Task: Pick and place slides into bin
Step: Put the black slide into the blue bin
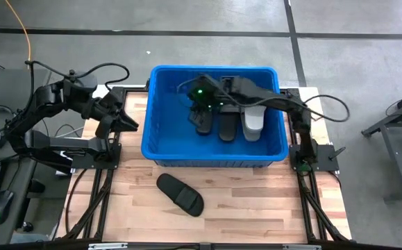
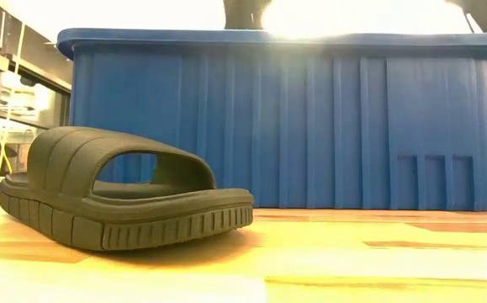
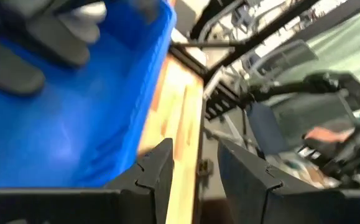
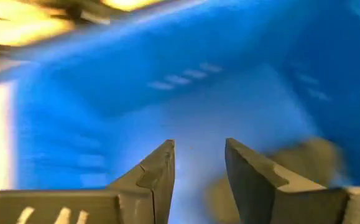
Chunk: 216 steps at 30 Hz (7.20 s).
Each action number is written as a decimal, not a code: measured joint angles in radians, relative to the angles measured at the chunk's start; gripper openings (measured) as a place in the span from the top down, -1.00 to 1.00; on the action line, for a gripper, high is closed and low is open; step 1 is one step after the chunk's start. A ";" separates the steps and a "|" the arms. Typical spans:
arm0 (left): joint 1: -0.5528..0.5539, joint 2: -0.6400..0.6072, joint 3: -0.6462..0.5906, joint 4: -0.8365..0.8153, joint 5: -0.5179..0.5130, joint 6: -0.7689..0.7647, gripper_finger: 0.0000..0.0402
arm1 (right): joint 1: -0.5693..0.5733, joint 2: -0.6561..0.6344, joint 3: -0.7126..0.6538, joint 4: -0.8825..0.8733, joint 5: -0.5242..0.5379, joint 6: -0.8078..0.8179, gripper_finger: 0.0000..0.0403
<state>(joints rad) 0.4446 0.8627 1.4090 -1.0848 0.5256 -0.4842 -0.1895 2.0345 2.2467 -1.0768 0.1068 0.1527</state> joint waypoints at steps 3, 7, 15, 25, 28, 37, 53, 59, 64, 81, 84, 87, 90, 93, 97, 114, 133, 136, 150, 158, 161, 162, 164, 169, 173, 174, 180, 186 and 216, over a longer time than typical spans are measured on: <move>0.000 -0.013 0.000 -0.059 0.016 -0.019 0.43 | 0.029 -0.066 0.000 0.039 -0.173 0.003 0.36; 0.000 -0.039 0.000 -0.124 0.024 -0.059 0.43 | 0.092 -0.155 0.000 0.043 -0.280 0.022 0.36; 0.000 -0.088 0.000 -0.139 0.009 -0.222 0.43 | 0.271 -0.256 -0.001 -0.018 -0.099 0.024 0.36; 0.000 -0.046 0.000 0.256 -0.070 -0.131 0.43 | 0.431 -0.306 -0.002 -0.196 0.124 0.092 0.36; 0.000 -0.006 0.000 0.492 -0.109 -0.072 0.43 | 0.472 -0.316 -0.002 -0.219 0.139 0.123 0.36; -0.193 0.218 0.001 1.144 0.043 -0.161 0.43 | 0.615 -0.358 -0.002 -0.236 0.261 0.186 0.36; -0.786 0.431 0.001 1.136 -0.277 -0.215 0.43 | 0.816 -0.412 -0.002 -0.253 0.390 0.259 0.36; -0.961 0.433 0.000 0.948 -0.555 -0.256 0.43 | 0.934 -0.432 -0.002 -0.290 0.465 0.303 0.36; -1.034 0.433 0.000 0.944 -0.702 -0.257 0.43 | 1.077 -0.452 -0.003 -0.462 0.698 0.475 0.36; -1.054 0.433 0.000 0.788 -0.824 -0.406 0.43 | 1.396 -0.634 -0.472 -0.494 1.120 1.026 0.44; -1.054 0.433 0.000 0.763 -0.834 -0.440 0.43 | 1.424 -0.727 -0.651 -0.483 1.122 1.217 0.51; -1.054 0.433 0.000 0.676 -0.850 -0.538 0.43 | 1.453 -0.815 -0.786 -0.433 1.153 1.344 0.55; -1.056 0.444 0.000 0.565 -0.856 -0.667 0.43 | 1.470 -0.892 -0.891 -0.373 1.205 1.399 0.54; -1.055 0.470 -0.001 0.484 -0.853 -0.734 0.43 | 1.473 -0.957 -0.969 -0.308 1.227 1.402 0.50; -1.050 0.517 0.000 0.402 -0.869 -0.797 0.43 | 1.473 -1.018 -1.036 -0.260 1.231 1.394 0.44; -0.949 0.645 -0.348 0.891 -0.608 -0.930 0.43 | 1.473 -1.042 -1.051 -0.109 1.216 1.245 0.38; -1.065 0.630 -0.590 0.958 -0.932 -1.144 0.43 | 1.472 -1.041 -1.051 0.000 1.205 1.190 0.38; -1.078 0.631 -0.594 0.924 -0.970 -1.116 0.43 | 1.472 -1.041 -1.051 0.008 1.205 1.190 0.38; -1.120 0.648 -0.591 0.938 -0.994 -0.675 0.43 | 1.472 -1.041 -1.050 0.020 1.206 1.190 0.38; -1.117 0.662 -0.591 0.901 -1.031 -0.562 0.43 | 1.472 -1.041 -1.050 0.028 1.227 1.192 0.38; -1.117 0.662 -0.591 0.875 -1.033 -0.567 0.43 | 1.472 -1.041 -1.050 0.028 1.228 1.192 0.38; -1.116 0.662 -0.591 0.870 -1.033 -0.567 0.42 | 1.472 -1.041 -1.050 0.028 1.229 1.192 0.38; -1.116 0.662 -0.591 0.871 -1.029 -0.581 0.38 | 1.472 -1.041 -1.050 0.028 1.235 1.192 0.38; -1.076 0.662 -0.591 0.867 -0.926 -0.799 0.04 | 1.472 -1.041 -1.050 0.028 1.251 1.192 0.38; -1.050 0.662 -0.591 0.897 -0.891 -0.853 -0.23 | 1.472 -1.041 -1.050 0.028 1.252 1.190 0.38; -1.044 0.662 -0.591 0.912 -0.883 -0.852 -0.28 | 1.472 -1.041 -1.050 0.028 1.252 1.190 0.38; -1.031 0.662 -0.591 0.928 -0.859 -0.881 -0.37 | 1.472 -1.041 -1.050 0.029 1.252 1.182 0.38; -1.003 0.729 -0.591 1.005 -0.812 -0.953 -0.28 | 1.472 -1.026 -1.050 0.029 1.253 1.182 0.38; -0.980 0.759 -0.592 1.033 -0.858 -0.937 0.43 | 1.472 -0.997 -1.050 0.036 1.252 1.172 0.50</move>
<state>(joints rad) -0.5354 1.6215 0.8171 -0.0519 -0.3328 -1.4208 1.2823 1.0370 1.1965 -1.0412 1.3590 1.3248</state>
